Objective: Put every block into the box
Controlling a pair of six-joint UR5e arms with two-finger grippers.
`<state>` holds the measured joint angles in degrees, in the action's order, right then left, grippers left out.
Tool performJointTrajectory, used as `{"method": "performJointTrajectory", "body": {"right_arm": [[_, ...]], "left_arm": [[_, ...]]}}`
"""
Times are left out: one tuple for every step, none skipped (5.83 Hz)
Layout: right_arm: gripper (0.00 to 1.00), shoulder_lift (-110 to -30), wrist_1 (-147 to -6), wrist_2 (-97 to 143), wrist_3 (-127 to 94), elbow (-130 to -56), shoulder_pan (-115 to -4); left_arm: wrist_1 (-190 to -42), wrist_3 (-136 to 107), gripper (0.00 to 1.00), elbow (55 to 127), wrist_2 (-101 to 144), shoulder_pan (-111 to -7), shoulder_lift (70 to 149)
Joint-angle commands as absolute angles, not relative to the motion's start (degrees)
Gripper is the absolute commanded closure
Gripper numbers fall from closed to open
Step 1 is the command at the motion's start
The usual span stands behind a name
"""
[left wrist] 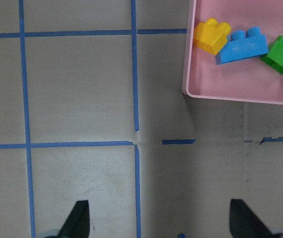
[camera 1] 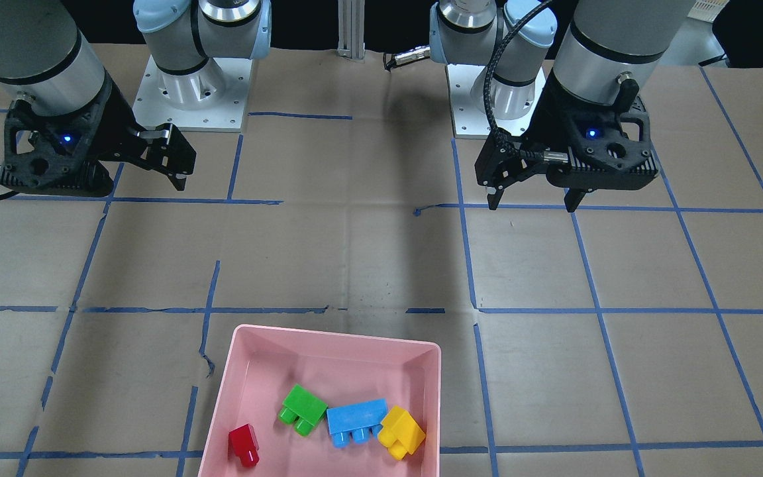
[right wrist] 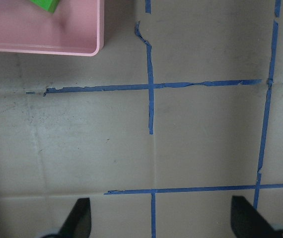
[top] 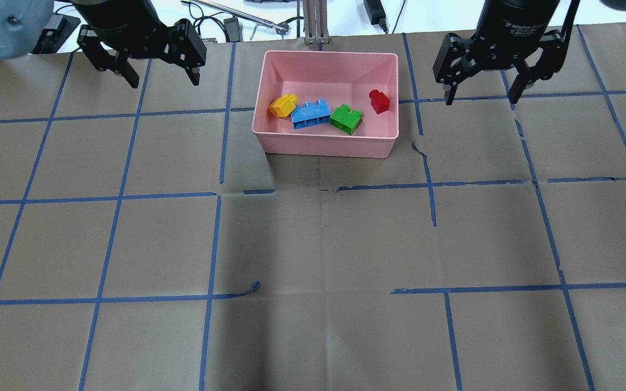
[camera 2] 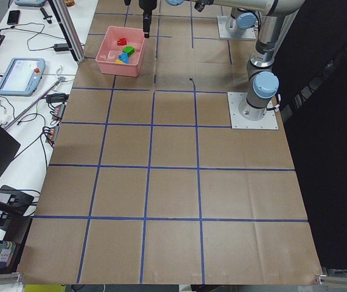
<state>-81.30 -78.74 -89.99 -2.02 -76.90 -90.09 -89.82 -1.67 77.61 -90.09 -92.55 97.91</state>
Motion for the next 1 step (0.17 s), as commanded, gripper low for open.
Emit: {"method": "performJointTrajectory", "body": {"right_arm": [[0.0,-81.3,-78.75,-90.09,-2.02,-76.99,-90.09]], "left_arm": [[-89.82,-1.67,0.01,77.61,-90.09,-92.55,97.91]]}}
